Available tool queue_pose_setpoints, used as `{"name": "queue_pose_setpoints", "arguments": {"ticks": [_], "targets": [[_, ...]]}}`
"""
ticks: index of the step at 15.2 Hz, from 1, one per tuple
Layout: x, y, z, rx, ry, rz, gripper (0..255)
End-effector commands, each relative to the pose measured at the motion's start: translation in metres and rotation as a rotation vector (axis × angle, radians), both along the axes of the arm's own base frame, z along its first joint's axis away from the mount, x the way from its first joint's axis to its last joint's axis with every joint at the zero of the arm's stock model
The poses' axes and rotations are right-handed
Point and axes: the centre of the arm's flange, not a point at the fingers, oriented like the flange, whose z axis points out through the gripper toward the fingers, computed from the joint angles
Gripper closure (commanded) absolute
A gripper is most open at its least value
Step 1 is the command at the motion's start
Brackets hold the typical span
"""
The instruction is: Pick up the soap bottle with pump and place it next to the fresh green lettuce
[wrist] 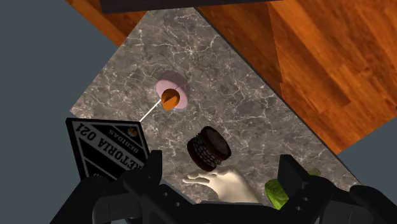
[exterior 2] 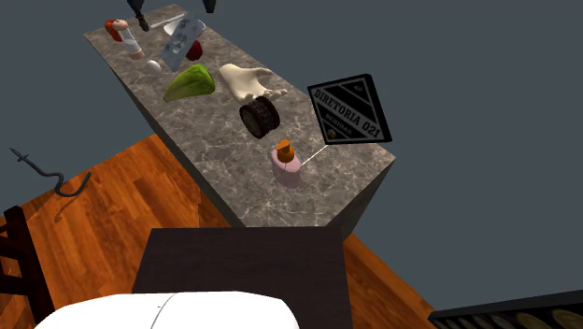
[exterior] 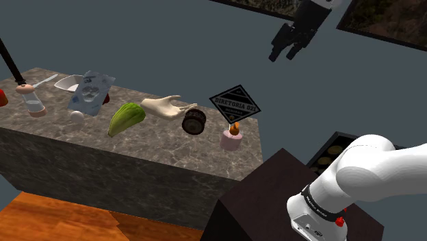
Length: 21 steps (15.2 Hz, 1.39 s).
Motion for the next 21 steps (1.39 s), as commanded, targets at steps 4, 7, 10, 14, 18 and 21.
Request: {"name": "queue_pose_setpoints", "arguments": {"ticks": [4, 7, 10, 14, 18, 21], "targets": [[0.011, -0.013, -0.036, -0.005, 0.016, 0.038, 0], [0.022, -0.025, -0.072, -0.009, 0.032, 0.077, 0], [0.033, -0.037, -0.109, -0.014, 0.048, 0.115, 0], [0.047, -0.053, -0.158, -0.02, 0.07, 0.167, 0], [0.061, -0.069, -0.207, -0.026, 0.091, 0.218, 0], [0.071, -0.08, -0.243, -0.03, 0.108, 0.257, 0]]}}
